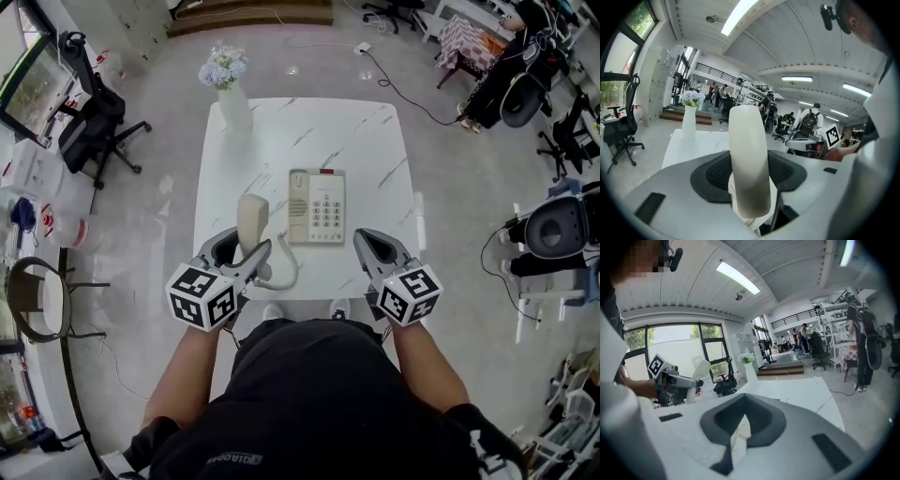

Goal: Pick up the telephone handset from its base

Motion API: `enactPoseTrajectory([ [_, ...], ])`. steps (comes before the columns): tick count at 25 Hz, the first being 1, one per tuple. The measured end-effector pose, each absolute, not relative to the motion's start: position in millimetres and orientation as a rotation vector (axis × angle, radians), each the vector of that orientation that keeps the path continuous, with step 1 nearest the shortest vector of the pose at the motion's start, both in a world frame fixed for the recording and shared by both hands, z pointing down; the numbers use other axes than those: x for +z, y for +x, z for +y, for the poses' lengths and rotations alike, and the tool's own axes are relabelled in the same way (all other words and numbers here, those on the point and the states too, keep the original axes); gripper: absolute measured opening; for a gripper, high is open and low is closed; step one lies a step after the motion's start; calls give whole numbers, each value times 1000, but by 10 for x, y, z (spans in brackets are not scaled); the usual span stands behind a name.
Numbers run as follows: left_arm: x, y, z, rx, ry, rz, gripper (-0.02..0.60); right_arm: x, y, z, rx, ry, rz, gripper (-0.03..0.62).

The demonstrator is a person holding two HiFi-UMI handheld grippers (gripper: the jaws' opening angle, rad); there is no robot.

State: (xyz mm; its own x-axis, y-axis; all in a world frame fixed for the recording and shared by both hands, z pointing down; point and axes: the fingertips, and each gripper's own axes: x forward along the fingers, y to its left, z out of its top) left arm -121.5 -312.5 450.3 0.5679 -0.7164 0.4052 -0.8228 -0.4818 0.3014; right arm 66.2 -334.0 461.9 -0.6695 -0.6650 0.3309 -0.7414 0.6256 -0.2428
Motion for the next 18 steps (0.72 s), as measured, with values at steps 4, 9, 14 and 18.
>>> enactPoseTrajectory([
  [4,4491,-1218,-3098,322,2347,-1235,228,4637,639,-3315,543,1159,-2642,1],
  [9,4430,-1182,-3130,331,2368,-1228,227,4629,635,-3317,547,1159,-2644,0],
  [14,4368,-1149,-3144,329,2381,-1222,227,4628,672,-3307,563,1168,-2641,0],
  [18,4375,-1156,-3120,329,2384,-1224,227,4652,669,-3275,558,1164,-2639,0],
])
